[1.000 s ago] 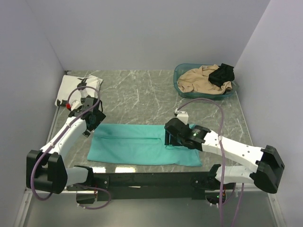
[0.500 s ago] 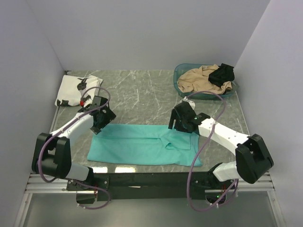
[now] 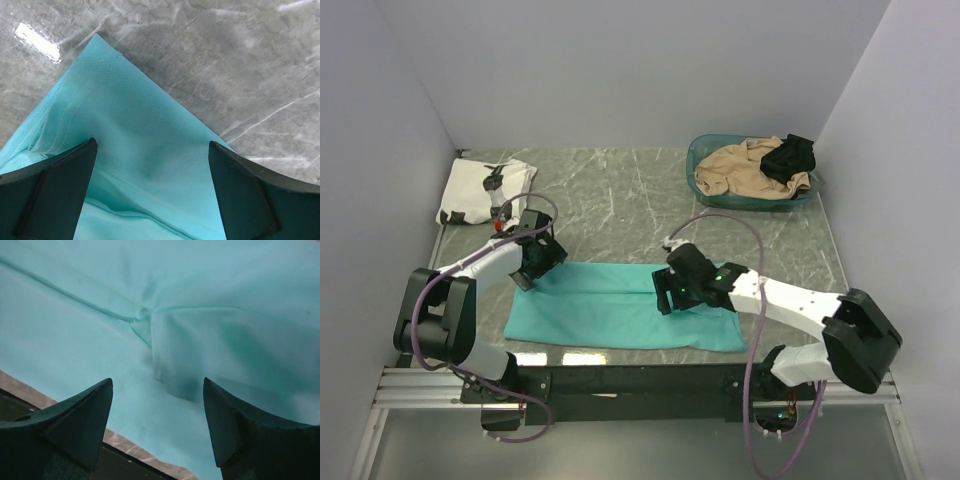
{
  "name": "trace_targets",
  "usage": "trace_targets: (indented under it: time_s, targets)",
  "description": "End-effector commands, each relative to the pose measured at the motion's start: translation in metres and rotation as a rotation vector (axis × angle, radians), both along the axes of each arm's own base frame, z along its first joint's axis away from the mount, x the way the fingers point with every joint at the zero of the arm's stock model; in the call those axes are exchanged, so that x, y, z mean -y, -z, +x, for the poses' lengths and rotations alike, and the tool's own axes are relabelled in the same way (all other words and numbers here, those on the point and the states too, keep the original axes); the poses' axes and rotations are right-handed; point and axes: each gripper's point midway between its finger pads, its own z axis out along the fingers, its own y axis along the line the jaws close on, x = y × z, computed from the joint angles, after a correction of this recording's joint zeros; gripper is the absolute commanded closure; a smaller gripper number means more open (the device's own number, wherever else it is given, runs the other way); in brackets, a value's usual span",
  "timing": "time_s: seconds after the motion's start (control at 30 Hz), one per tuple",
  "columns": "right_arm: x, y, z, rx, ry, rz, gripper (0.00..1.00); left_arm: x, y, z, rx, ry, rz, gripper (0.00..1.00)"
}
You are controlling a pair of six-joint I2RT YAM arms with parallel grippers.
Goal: Fold and stack the t-shirts
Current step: Fold the tshirt
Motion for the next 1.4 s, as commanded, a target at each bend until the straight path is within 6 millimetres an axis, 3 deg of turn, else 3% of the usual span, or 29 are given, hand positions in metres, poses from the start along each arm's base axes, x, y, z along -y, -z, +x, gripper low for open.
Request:
trace_targets:
  time_s: [0.0,0.13,0.27,0.33,0.5,0.63,0.77,0.87,1.0,1.03,1.17,1.27,1.37]
  targets:
    - [0.000,-0.001,0.016,0.074,0.001,-0.130,0.25,0.000,-0.002,0.001,0.016,0.011,0.001,0.01]
    - [-0.003,0.009,0.014,0.050,-0.005,-0.170,0.32,-0.006,-0.010,0.001,0.032,-0.009,0.032,0.00]
    - [-0.008,0.019,0.005,0.016,-0.025,-0.185,0.51,-0.010,-0.016,0.001,0.044,-0.020,0.046,0.01]
    - [-0.009,0.021,0.002,0.009,-0.025,-0.197,0.54,-0.011,-0.018,0.001,0.050,-0.019,0.050,0.01]
    - [-0.010,0.016,0.005,0.008,0.016,-0.203,0.89,-0.014,-0.021,0.003,0.053,-0.028,0.066,0.01]
    - [-0.007,-0.001,0.006,0.000,0.065,-0.217,0.92,-0.014,-0.022,0.004,0.054,-0.028,0.069,0.01]
    - [-0.023,-0.021,0.002,-0.042,0.065,-0.146,0.92,-0.014,-0.022,0.005,0.057,-0.028,0.069,0.01]
    - [-0.030,-0.023,-0.005,-0.090,0.063,-0.118,0.91,-0.013,-0.023,0.006,0.061,-0.026,0.065,0.01]
    - [-0.030,-0.014,-0.008,-0.133,0.071,-0.137,0.80,-0.015,-0.024,0.005,0.062,-0.025,0.074,0.01]
    - [-0.031,-0.012,-0.009,-0.140,0.070,-0.137,0.76,-0.015,-0.024,0.005,0.062,-0.026,0.077,0.01]
    - [-0.031,-0.017,-0.005,-0.124,0.094,-0.132,0.33,-0.018,-0.027,0.006,0.063,-0.034,0.092,0.01]
    - [-0.018,-0.029,0.006,-0.067,0.162,-0.132,0.22,-0.017,-0.029,0.007,0.069,-0.031,0.087,0.01]
    - [-0.007,-0.037,0.009,-0.047,0.205,-0.085,0.17,-0.014,-0.027,0.008,0.076,-0.025,0.069,0.01]
